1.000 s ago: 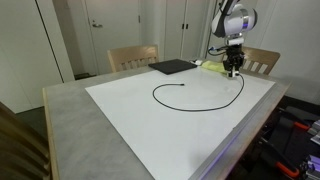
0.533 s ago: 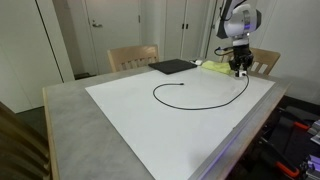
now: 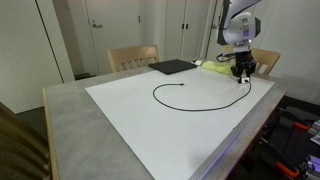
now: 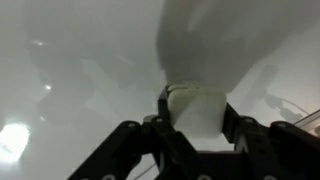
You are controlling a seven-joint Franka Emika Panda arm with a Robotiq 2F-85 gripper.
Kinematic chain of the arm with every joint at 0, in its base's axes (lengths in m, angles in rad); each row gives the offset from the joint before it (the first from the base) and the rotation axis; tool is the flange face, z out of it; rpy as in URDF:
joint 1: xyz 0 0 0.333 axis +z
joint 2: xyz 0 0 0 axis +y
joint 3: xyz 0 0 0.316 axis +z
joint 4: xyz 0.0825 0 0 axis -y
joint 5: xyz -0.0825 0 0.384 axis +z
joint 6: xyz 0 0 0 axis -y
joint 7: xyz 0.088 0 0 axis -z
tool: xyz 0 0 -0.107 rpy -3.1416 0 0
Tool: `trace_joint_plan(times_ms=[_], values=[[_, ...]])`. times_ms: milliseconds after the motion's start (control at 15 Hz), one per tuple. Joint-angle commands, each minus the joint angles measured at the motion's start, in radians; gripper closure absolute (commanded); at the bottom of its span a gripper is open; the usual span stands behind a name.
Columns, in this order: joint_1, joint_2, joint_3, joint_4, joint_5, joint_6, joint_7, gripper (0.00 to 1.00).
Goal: Straighten the cable
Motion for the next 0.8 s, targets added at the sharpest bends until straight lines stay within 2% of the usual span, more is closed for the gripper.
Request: trace_joint_plan(times_ms=[0, 267, 400, 533, 733], values=[[-0.022, -0.006, 0.016, 0.011, 0.036, -0.015, 0.000, 0.74], [-0.014, 0.001, 0.009, 0.014, 0.041, -0.020, 0.000, 0.74], [0.007, 0.019, -0.013, 0.011, 0.061, -0.030, 0.000, 0.23], [0.026, 0.033, -0.031, 0.008, 0.083, -0.037, 0.000, 0.23], [0.059, 0.038, -0.063, -0.003, 0.101, -0.051, 0.000, 0.03]])
